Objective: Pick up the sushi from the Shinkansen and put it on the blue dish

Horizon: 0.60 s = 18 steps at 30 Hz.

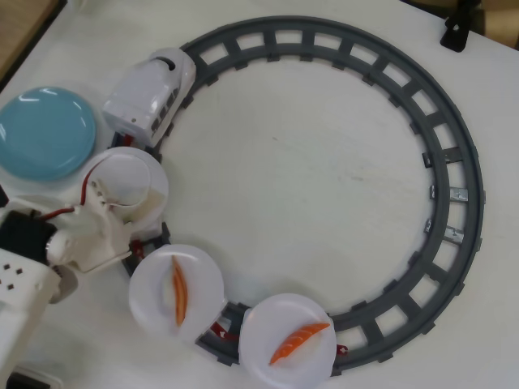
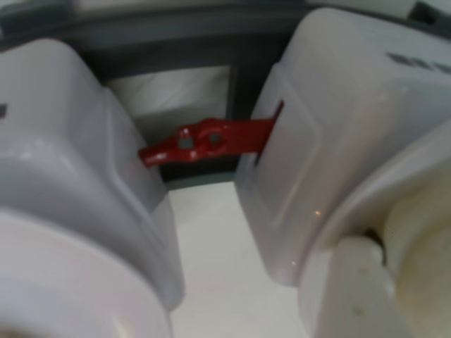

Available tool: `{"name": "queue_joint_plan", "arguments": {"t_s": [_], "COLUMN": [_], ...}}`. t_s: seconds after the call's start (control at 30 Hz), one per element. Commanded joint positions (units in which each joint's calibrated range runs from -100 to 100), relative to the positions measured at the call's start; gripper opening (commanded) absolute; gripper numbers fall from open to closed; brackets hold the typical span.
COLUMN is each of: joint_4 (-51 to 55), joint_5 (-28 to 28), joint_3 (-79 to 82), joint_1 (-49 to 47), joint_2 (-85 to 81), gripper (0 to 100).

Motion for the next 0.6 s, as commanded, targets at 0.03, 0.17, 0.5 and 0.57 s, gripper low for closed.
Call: {"name": "queue_joint_plan", "arguments": {"t_s": [0.03,0.17,0.5,0.57], "joint_4": [0.68,2.71,7.3,7.13], "joint_5": [-0.54,-2.79,-7.08,-7.87], "joint_3": [-4.64,-12.76,-31.33,-35.03], "joint_1": [-1.33,-4.85,-18.41,-19.99], "joint_2": [-0.19,-0.19,7.03,12.5], "gripper": [3,3,3,3]}}
